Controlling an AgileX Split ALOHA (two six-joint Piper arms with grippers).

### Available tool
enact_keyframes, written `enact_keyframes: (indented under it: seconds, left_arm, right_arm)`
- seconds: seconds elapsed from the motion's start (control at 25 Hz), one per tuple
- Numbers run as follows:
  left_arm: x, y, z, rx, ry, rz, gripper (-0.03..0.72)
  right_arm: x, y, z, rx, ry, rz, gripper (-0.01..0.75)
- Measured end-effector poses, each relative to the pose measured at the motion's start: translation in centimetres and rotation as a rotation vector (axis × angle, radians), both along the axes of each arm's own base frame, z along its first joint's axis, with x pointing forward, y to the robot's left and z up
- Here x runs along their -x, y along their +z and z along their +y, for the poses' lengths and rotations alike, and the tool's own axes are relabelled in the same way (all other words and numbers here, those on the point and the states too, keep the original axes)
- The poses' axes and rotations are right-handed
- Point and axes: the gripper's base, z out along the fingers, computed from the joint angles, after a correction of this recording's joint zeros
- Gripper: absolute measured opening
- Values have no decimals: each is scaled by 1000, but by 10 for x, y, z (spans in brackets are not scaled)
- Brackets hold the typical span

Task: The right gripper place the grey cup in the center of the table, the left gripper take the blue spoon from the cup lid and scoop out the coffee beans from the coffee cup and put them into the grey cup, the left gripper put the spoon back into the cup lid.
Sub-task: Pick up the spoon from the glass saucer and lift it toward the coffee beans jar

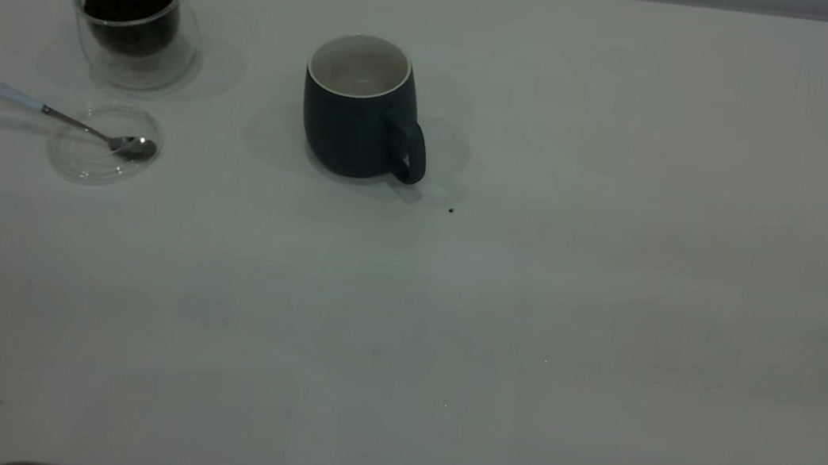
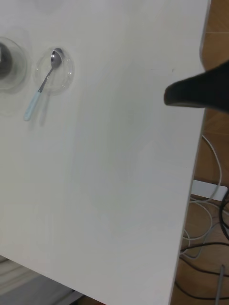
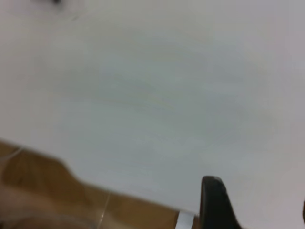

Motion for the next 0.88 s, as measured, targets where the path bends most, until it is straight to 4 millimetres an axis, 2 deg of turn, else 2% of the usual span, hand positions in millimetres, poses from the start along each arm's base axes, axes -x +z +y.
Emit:
enact_keyframes:
  seconds: [0.28, 0.56, 0.72, 0.88]
  left_arm:
    - [0, 0, 0, 0, 0, 0, 534]
    - [0, 0, 0, -1, -1, 0, 534]
    - [0, 0, 0, 0, -23, 0, 534]
    - [0, 0, 0, -1, -32, 0, 534]
  right_arm:
    - [11, -1, -10, -26, -155, -81, 402]
    - [12, -1, -11, -28, -163, -91, 402]
    - [23, 0, -12, -38, -163, -162, 402]
    - [24, -1, -12, -40, -154, -159, 402]
